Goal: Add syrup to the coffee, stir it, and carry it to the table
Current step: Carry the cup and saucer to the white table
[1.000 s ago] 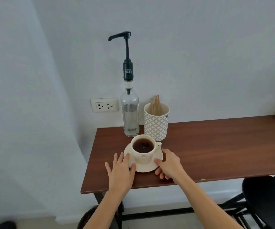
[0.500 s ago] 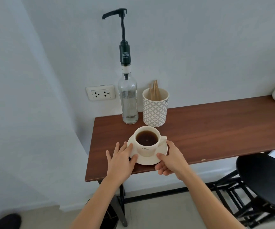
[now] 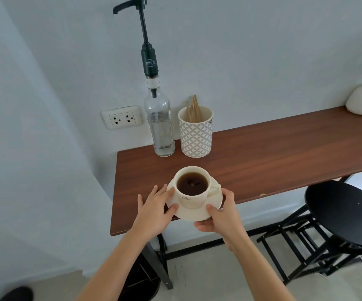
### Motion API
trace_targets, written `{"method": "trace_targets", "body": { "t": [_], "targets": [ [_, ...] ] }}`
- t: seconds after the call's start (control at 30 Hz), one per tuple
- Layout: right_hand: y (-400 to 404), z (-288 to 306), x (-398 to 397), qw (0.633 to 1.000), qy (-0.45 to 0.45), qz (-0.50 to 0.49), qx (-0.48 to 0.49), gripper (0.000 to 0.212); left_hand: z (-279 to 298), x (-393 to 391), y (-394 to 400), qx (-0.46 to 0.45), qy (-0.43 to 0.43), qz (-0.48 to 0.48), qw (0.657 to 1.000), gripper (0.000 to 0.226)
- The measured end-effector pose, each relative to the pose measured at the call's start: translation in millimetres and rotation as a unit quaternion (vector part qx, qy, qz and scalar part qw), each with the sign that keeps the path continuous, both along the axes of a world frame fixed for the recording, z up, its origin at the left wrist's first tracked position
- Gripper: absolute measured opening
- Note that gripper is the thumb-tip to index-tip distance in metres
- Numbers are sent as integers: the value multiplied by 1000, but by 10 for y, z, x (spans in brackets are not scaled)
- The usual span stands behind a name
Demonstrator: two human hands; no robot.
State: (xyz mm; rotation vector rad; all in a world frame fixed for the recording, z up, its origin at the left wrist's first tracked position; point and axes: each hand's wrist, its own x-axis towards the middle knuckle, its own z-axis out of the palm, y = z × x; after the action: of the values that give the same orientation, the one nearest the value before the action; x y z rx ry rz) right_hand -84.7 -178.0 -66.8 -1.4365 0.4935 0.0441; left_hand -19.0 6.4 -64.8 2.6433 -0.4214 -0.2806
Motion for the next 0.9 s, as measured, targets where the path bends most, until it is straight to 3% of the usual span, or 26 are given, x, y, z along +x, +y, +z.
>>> {"method": "trace_targets", "body": {
  "t": [0.2,0.5,0.6,0.73,0.9],
  "targets": [
    [11,-69,-151,994,-11,-54,99,51,10,-160,-13,-64,13,-1,998,54],
    [-81,69,-259,995,-8,-48,85,51,56,-353,-11,-190,15,39,981,57],
    [-139,217,-303,996,-22,-16,87,49,177,-475,-22,-263,30,98,959,60],
    [-220,390,-354,995,-37,47,78,49,342,-705,-41,-355,54,167,918,42],
    [-197,604,-442,984,-43,163,61,50,479,-1207,-16,-432,46,268,860,35]
  ]
}}
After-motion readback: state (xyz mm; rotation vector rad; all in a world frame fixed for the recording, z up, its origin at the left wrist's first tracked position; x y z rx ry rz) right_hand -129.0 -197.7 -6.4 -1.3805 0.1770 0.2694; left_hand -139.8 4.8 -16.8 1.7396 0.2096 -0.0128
